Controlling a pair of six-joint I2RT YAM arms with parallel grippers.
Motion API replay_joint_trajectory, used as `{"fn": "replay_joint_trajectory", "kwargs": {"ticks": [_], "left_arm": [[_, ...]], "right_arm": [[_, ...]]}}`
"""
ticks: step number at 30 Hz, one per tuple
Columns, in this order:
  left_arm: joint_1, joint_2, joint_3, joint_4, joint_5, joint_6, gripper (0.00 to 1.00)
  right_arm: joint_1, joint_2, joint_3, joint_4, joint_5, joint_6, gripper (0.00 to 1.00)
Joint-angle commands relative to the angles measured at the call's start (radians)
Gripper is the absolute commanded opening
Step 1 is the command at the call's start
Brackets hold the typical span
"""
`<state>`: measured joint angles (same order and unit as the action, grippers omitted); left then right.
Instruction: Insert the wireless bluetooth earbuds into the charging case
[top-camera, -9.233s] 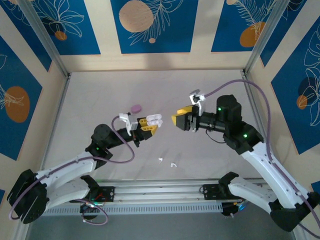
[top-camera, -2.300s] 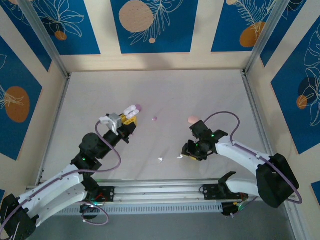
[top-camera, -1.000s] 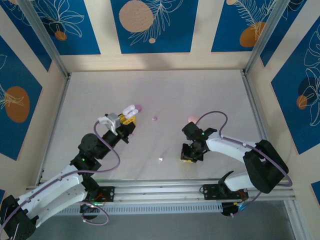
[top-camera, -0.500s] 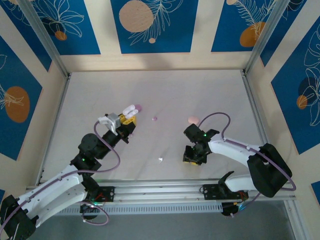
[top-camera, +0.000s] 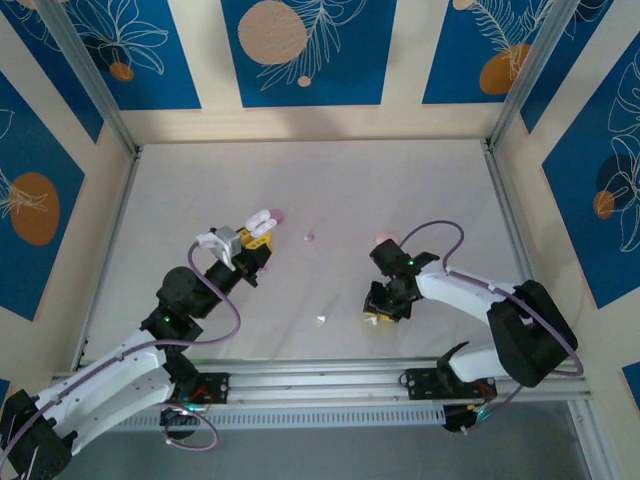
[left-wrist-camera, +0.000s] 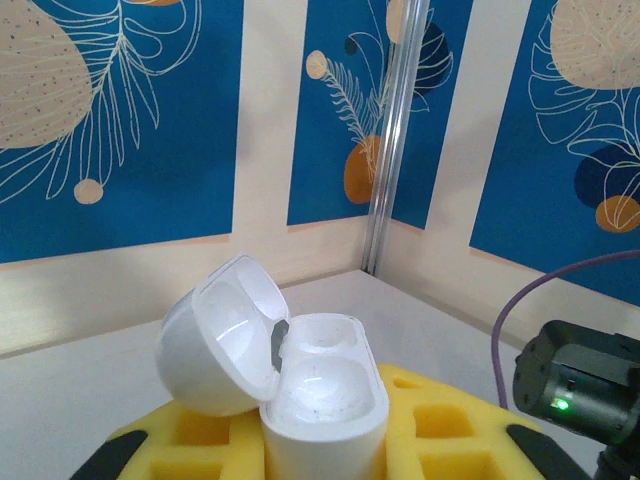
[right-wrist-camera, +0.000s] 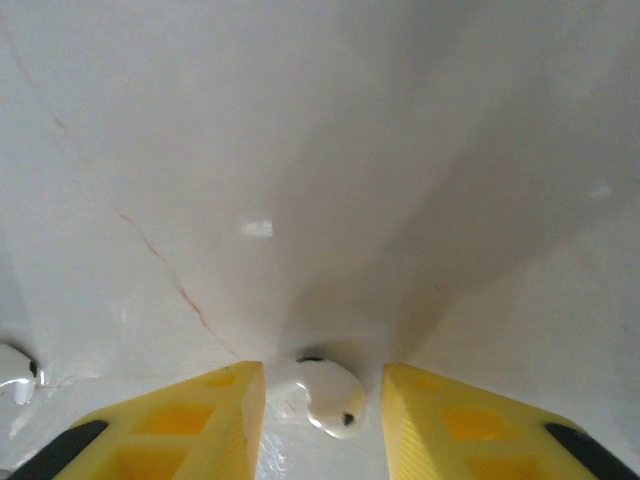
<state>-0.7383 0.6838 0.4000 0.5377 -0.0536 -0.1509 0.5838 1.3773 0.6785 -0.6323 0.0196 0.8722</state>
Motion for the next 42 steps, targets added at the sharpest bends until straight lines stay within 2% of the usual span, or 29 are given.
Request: {"fn": "replay_joint_trajectory", "kwargs": {"ticks": [1,11,16,19,25,31,42], "left_arm": [[-0.008,-0.004,0.01,0.027,0.007,-0.012,0.2],[-0.008,-0.015,0.011,0.016,0.006,-0.013,0.2],[-0.008,-0.019,0.011,0.007,0.003,-0.009,0.2],[-0.008,-0.009,0.005,0.021,0.003,-0.002,0.2],[-0.008,0.003,0.005,0.027,0.01,0.007,0.2],[-0.008,0.0,0.002,0.026,0.011,0.011,0.2],[-0.009,-0.017,0.0,0.011,0.0,0.012,0.2]], "right_arm": [[-0.004,0.049,0.054,0.027,-0.04,-0.054,0.33],[0.028,0.18,0.18,0.013,-0.074,-0.208,0.31],[0.056,0.081,0.212,-0.168,0.126,-0.059,0.39],[0.054,-0.005,0.142,-0.173,0.093,0.049,0.52],[0.054,-0.098,0.01,-0.092,-0.018,0.178,0.57],[0.055,-0.051,-0.027,0.005,-0.081,0.205,0.56],[0.057,0.027,0.026,0.019,-0.029,0.154,0.5]]}}
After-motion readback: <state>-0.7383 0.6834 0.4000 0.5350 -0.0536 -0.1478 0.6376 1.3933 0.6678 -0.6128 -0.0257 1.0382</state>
